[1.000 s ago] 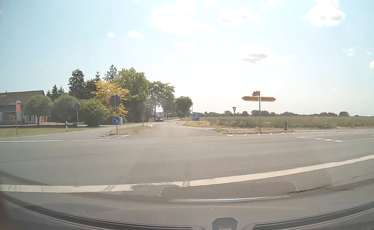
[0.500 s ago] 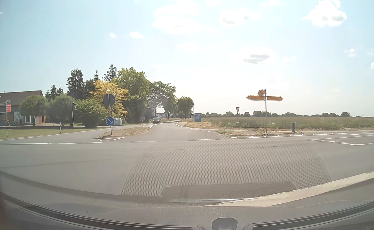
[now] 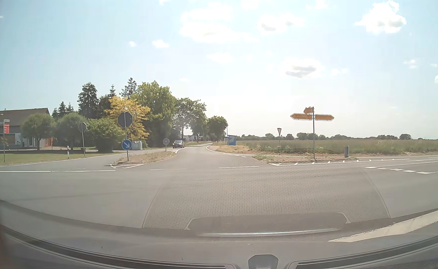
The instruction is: Follow the waypoints while adhering to traffic rules and regulations
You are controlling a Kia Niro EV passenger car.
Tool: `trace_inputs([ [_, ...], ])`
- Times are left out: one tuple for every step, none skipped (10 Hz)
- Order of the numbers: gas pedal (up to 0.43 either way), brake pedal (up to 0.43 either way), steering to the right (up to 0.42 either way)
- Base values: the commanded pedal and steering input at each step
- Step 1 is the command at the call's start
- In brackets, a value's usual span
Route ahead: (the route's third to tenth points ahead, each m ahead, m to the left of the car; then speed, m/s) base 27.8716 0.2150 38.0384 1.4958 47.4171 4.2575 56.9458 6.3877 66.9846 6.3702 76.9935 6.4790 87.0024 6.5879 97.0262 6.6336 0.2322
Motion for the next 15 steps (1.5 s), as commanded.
trace_inputs([
  [0.0,0.293,-0.009],
  [0.0,0.293,-0.009],
  [0.0,0.305,-0.009],
  [0.0,0.311,-0.009],
  [0.0,0.311,-0.009],
  [0.0,0.323,-0.009],
  [0.0,0.323,-0.009],
  [0.0,0.323,-0.003],
  [0.0,0.323,-0.003],
  [0.0,0.323,-0.005],
  [0.0,0.323,-0.005],
  [0.0,0.323,-0.005],
  [0.0,0.323,-0.005],
  [0.0,0.268,-0.005],
  [0.0,0.043,-0.006],
])
